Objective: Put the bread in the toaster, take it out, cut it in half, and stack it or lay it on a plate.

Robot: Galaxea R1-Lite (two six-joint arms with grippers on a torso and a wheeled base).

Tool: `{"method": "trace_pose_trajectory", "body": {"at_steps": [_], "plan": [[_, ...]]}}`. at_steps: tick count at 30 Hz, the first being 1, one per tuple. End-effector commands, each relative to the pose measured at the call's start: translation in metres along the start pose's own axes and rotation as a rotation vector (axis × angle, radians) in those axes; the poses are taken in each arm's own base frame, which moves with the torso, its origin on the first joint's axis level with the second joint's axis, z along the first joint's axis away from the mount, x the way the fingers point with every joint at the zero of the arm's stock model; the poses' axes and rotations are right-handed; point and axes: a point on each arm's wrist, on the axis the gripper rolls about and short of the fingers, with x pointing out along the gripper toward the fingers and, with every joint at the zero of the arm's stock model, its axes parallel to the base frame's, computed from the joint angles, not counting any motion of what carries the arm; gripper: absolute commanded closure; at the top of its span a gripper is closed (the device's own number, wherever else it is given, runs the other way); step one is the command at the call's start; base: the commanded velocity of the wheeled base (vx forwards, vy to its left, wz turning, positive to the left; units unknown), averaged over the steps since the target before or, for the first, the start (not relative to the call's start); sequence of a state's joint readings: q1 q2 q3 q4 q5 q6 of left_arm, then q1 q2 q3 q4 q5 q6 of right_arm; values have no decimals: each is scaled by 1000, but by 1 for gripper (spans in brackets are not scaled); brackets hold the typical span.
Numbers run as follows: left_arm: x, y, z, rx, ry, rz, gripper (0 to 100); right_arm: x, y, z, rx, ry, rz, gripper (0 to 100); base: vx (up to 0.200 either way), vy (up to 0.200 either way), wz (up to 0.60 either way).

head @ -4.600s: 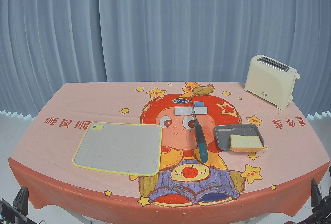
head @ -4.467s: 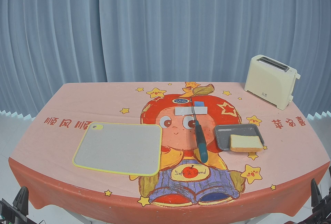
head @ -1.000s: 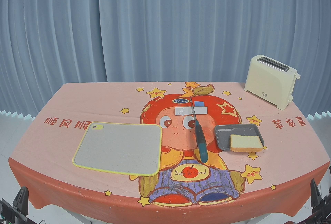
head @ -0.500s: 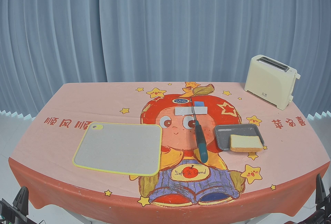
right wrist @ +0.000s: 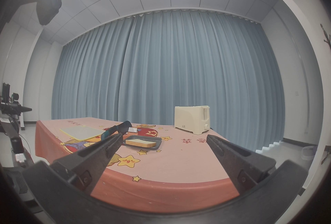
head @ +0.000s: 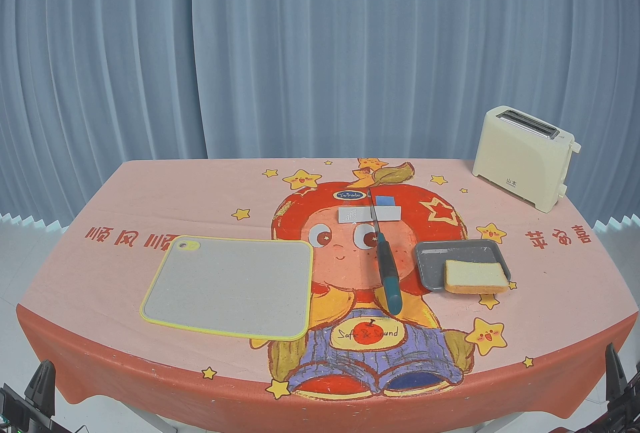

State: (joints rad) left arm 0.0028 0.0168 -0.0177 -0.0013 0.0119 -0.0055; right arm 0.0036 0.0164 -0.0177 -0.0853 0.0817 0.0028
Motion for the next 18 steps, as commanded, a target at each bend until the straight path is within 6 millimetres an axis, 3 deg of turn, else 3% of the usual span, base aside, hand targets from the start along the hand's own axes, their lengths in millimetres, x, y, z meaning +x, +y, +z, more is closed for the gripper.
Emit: {"method": "trace_pose_trajectory", "body": {"at_steps": [1, 18], "plan": [[1, 0, -5, 0, 19, 1, 100, 1, 0, 0, 22, 7, 22, 0, 0, 0, 0], [1, 0, -5, 0, 19, 1, 100, 14, -1, 12, 60, 125, 143, 0, 0, 0, 0]]}}
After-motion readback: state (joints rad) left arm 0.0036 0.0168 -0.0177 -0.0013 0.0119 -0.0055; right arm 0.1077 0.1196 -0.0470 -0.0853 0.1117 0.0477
